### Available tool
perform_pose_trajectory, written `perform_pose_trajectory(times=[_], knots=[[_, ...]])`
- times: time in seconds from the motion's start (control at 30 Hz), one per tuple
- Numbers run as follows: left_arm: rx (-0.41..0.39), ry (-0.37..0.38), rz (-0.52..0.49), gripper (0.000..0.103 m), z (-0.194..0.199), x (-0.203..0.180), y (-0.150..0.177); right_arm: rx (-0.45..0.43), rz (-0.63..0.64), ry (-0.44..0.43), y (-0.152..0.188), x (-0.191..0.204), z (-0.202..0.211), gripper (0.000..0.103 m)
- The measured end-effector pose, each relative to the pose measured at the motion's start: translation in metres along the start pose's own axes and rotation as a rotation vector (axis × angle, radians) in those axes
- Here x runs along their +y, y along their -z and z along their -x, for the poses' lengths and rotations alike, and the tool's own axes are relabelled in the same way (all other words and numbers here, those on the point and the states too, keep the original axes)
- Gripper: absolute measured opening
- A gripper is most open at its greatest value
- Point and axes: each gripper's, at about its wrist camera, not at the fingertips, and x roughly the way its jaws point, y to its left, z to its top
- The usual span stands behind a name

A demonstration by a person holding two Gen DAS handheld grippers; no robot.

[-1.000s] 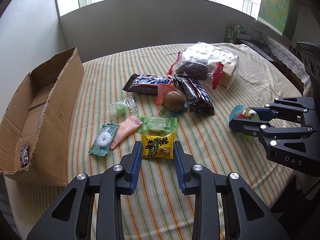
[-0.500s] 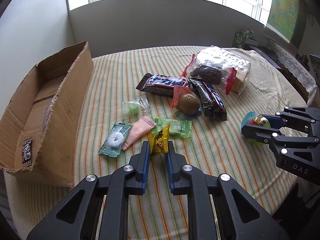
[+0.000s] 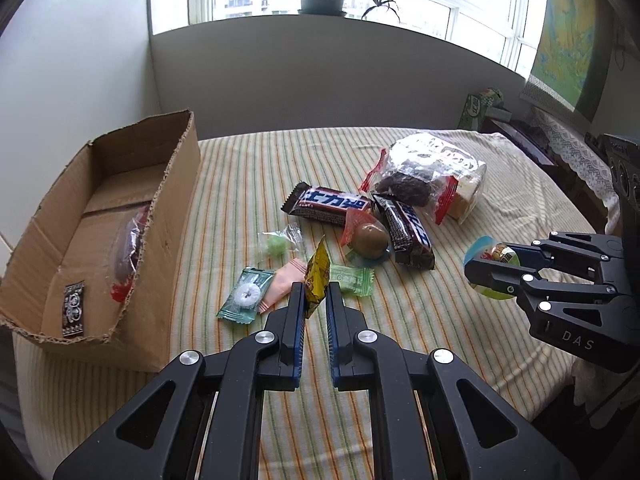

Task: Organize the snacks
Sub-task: 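Carry the jelly cup and yellow candy into the box and release both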

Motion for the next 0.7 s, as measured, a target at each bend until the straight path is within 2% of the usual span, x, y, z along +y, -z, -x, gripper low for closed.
perform_pose_trajectory(times=[0.33, 0.7], knots=[[-0.103, -0.011, 0.060, 0.009, 0.035, 0.027, -0.012, -0.091, 0.047, -0.027, -0.046, 0.039, 0.014, 0.025], [-0.156, -0.097, 0.167, 0.009, 0.051, 0.085, -0.009, -0.129, 0.083, -0.098, -0.104, 0.102, -0.008, 0.025]])
